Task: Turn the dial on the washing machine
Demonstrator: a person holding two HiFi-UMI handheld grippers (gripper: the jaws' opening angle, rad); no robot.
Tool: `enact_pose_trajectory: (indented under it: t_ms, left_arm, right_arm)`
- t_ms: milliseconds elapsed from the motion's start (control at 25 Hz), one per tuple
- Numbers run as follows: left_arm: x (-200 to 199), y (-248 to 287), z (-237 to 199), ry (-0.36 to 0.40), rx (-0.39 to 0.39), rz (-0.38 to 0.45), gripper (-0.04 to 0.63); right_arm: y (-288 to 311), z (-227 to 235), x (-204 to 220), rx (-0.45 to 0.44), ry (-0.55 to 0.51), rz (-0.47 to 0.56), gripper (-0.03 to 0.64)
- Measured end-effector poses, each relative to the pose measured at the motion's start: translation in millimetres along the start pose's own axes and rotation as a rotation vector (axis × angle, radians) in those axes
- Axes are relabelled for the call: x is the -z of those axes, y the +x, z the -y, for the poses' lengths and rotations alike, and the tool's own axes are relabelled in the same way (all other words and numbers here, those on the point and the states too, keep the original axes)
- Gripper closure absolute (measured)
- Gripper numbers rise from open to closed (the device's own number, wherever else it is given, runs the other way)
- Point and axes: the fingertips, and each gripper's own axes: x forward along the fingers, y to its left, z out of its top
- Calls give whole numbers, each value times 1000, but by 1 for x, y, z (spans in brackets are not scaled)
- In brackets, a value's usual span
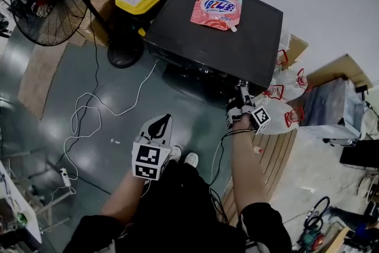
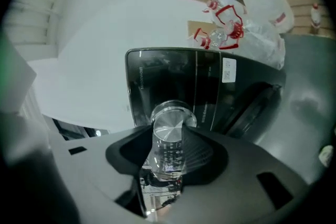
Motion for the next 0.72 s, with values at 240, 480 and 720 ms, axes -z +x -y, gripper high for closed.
enact_pose_trajectory:
  t_ms: [240, 480, 720]
  left_arm:
    - [-3, 3, 2, 8, 5, -2, 588]
    - [-8, 7, 11, 16, 31, 12, 588]
    - [-25, 2, 16, 25, 64, 67, 588]
  right_arm:
    - [0, 1, -1, -26, 88, 3, 437]
    - [-5, -2, 3, 51, -68, -25, 480]
    - [-27, -40, 33, 61, -348, -125, 522]
